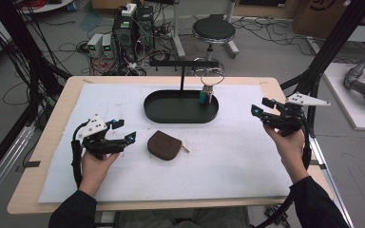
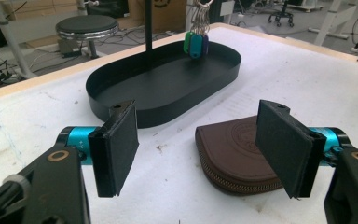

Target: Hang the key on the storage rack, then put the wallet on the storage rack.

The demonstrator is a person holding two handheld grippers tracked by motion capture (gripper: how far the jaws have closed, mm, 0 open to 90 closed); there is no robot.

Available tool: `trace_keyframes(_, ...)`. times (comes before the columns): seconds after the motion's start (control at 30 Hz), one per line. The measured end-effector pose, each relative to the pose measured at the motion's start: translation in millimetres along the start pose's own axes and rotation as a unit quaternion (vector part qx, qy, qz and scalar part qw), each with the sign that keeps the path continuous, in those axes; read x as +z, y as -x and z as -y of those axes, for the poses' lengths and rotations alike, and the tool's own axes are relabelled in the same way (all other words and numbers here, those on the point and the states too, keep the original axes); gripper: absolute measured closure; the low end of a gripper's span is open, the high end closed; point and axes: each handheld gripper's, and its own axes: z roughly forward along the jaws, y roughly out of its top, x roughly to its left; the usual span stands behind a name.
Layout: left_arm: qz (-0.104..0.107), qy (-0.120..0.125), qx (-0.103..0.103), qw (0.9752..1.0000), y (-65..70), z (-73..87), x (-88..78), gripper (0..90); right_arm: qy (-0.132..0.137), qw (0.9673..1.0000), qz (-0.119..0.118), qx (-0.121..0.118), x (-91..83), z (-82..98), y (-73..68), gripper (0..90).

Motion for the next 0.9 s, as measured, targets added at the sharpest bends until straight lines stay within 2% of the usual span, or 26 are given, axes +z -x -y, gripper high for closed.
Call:
trace_keyframes(0.1,-0.001,-0.005,0.000,1.0000,-0.7,2.1,0.6,30.2,0.017,0.9999,0.004,0.000,-4.5,15.9,-4.0,37.6)
trace_keyframes(0.23,-0.005,-0.006,0.000,1.0000,0.0,2.1,0.4,29.1,0.024,0.9996,0.011,-0.010,-9.1,34.3,-11.7,36.4)
trace_keyframes(0.3,-0.007,-0.010,-0.006,0.9999,-1.6,1.6,1.1,25.6,0.020,0.9996,0.011,-0.015,-10.6,39.0,-14.1,35.7)
trace_keyframes(0.4,-0.006,-0.009,-0.012,0.9999,-2.9,2.0,1.5,25.0,0.018,0.9994,0.018,-0.021,-13.3,47.7,-18.6,34.7)
trace_keyframes(0.5,-0.007,-0.008,-0.013,0.9999,-3.1,2.1,1.9,25.0,0.010,0.9996,0.020,-0.016,-12.7,57.1,-18.3,34.6)
trace_keyframes(0.57,-0.005,-0.005,-0.010,0.9999,-2.5,1.8,1.9,25.0,-0.006,0.9996,0.024,-0.012,-11.0,59.8,-17.2,33.4)
trace_keyframes(0.73,-0.007,0.002,-0.005,1.0000,0.8,0.5,2.8,25.0,-0.008,0.9994,0.032,-0.010,-9.0,64.8,-15.8,33.7)
trace_keyframes(0.9,-0.006,0.002,-0.002,1.0000,2.2,-0.3,5.1,25.0,-0.008,0.9993,0.033,-0.018,-7.5,64.5,-18.0,33.7)
